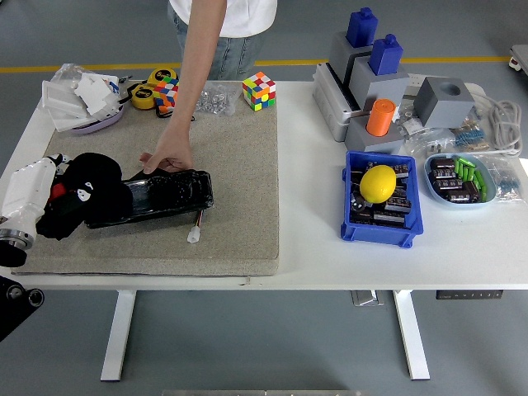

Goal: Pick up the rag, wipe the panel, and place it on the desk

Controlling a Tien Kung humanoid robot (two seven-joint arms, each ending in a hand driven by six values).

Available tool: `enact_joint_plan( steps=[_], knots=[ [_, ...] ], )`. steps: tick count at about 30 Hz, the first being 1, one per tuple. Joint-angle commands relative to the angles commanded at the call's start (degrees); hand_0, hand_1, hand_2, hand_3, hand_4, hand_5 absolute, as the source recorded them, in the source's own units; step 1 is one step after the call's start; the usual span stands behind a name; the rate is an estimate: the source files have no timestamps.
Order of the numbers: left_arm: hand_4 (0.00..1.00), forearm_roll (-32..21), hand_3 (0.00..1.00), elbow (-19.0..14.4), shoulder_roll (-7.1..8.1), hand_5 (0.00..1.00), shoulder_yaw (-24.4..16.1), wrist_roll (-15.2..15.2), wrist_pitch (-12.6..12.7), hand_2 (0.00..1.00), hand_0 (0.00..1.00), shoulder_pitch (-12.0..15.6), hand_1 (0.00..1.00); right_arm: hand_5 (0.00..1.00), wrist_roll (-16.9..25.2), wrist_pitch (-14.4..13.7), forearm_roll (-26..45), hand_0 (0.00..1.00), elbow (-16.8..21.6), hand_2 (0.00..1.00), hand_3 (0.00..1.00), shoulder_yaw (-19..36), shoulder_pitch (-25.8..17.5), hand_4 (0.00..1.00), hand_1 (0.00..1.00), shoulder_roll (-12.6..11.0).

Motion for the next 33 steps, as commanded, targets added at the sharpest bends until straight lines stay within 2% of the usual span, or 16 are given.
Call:
enact_joint_plan(
  steps=[7,24,33],
  knots=[
    [0.544,-0.25,0.589,-0.69,-0.94,0.38,1.65,0.11,0.0,0.267,0.196,-0.79,0.1,0.58,0.02,0.06,0.05,0.742,-0.03,0.69,0.598,-0.17,0.06,0.967,0.635,-0.01],
    [0.543,-2.13,0.589,-2.34,-3.74,0.377,9.91,0.74,0.0,0.269,0.196,-6.6,0.1,0.58,0.04,0.12,0.19,0.742,-0.05,0.69,0.598,-0.63,0.43,0.967,0.635,-0.17],
    [0.542,-2.6,0.59,-3.3,-4.71,0.374,14.85,1.17,0.0,0.269,0.196,-9.63,0.1,0.581,-0.01,0.18,0.39,0.743,-0.07,0.69,0.598,-1.07,0.58,0.967,0.634,-0.37]
  ],
)
